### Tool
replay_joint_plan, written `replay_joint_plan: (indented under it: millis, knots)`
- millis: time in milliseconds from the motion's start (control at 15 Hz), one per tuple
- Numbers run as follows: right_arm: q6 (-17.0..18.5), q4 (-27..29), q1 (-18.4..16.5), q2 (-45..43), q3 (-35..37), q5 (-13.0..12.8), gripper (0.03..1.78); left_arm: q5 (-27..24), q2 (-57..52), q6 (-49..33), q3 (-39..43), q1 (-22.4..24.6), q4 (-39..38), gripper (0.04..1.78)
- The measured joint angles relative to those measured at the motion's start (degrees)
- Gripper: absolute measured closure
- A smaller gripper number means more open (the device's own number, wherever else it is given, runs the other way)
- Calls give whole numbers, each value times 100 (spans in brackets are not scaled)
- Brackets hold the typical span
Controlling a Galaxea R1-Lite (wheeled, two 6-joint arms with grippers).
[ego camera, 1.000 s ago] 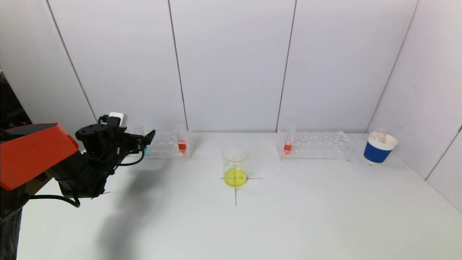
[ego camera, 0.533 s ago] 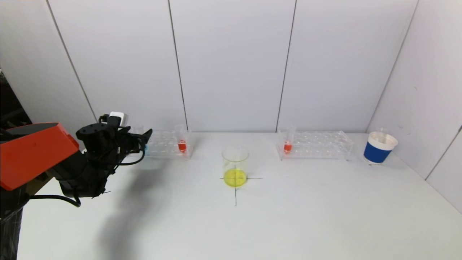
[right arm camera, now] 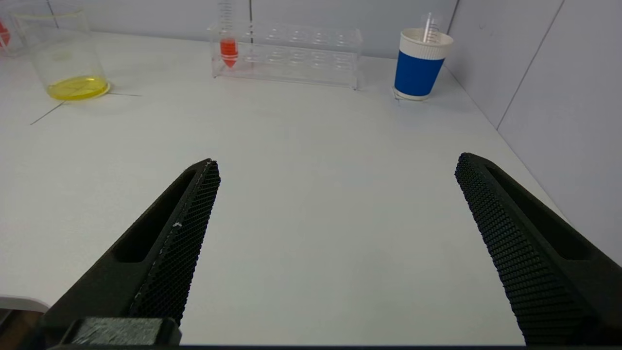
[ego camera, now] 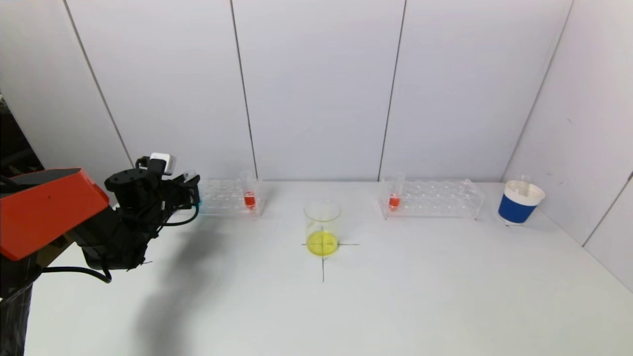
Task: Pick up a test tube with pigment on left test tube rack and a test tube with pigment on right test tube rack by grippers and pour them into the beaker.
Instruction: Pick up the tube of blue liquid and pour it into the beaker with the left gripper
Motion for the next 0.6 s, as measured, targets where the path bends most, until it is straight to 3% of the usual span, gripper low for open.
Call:
replay_joint_plan:
  millis: [600]
  knots:
    - [2, -2, 0, 0, 0, 2, 5, -4, -2, -2, 7, 2, -2, 140]
